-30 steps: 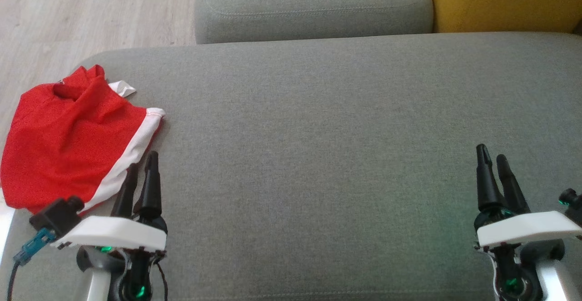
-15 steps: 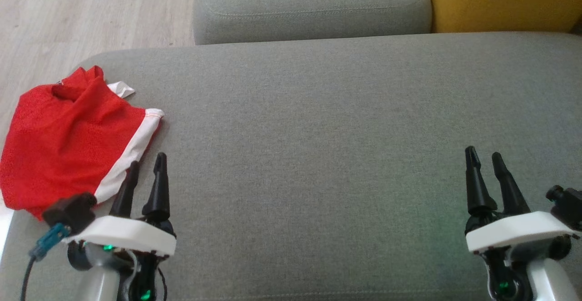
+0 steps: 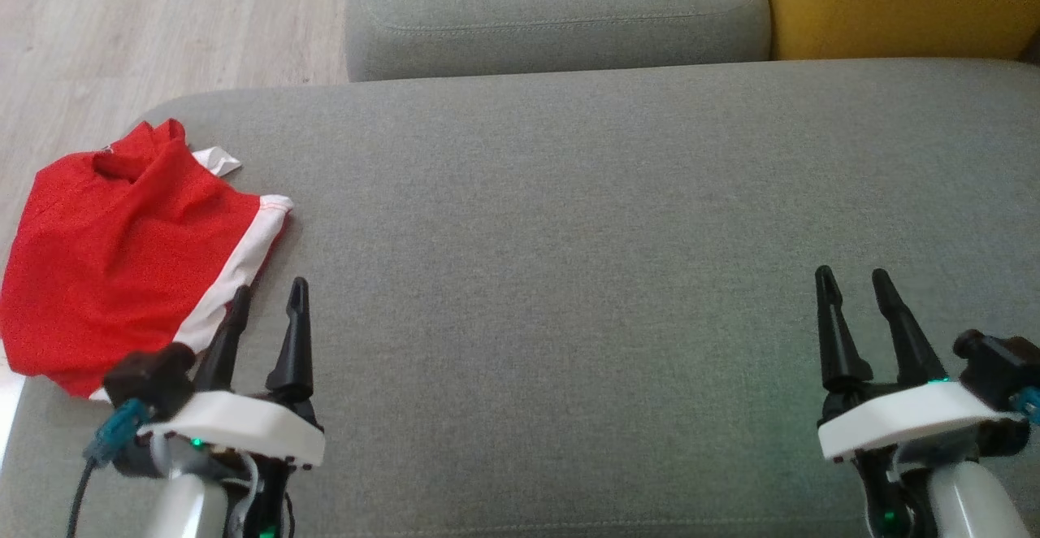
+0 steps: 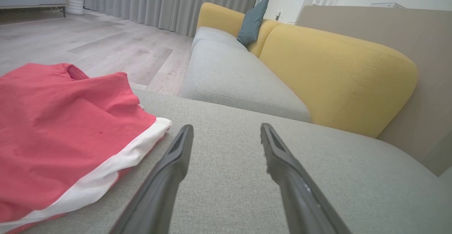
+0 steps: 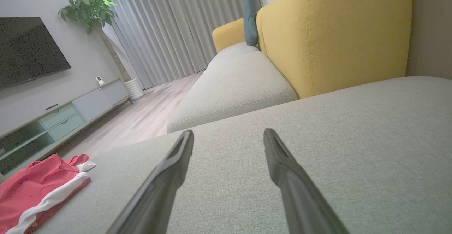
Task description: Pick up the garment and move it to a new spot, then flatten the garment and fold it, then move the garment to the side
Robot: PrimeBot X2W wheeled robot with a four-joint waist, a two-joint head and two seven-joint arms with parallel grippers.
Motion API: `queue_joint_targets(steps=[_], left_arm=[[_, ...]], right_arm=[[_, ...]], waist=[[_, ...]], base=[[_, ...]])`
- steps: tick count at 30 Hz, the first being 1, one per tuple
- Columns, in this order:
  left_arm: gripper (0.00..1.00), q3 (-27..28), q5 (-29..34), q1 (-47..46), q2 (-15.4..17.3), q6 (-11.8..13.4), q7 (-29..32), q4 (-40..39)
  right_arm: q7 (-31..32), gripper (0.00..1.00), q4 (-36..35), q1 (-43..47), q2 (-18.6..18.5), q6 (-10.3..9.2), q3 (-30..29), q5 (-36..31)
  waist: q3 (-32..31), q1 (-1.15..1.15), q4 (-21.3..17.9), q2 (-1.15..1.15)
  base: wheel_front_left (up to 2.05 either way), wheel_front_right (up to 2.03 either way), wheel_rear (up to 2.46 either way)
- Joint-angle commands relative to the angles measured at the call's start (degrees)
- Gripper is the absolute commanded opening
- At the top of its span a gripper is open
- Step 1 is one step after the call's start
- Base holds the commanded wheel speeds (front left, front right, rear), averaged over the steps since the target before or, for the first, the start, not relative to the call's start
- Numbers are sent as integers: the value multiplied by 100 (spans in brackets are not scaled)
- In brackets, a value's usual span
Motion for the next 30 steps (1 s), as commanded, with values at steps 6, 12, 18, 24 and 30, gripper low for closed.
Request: queue_joint_targets(steps=[6,12,18,24,30], left_arm=[[100,61,444,-290,104,52,-160,-107],[100,49,706,-275,92,73,-244,-30],[100,68,966,-252,59,88,-344,89],[100,86,1234,-245,32,90,-445,190],[100,87,1549,-258,32,99,-545,280]], right_arm=[[-124,100,-270,-34,2,37,152,-497],[-179,100,-287,14,34,39,176,-782],[-251,100,-307,64,92,41,159,-1097],[-339,100,-336,141,151,43,119,-1340],[-413,100,-348,185,196,45,110,-1613]], waist=[[-2,0,4,0],[-3,0,12,0],[-5,0,19,0],[-6,0,34,0],[-8,0,40,0]], base=[[0,0,0],[0,0,0],[0,0,0],[0,0,0],[0,0,0]])
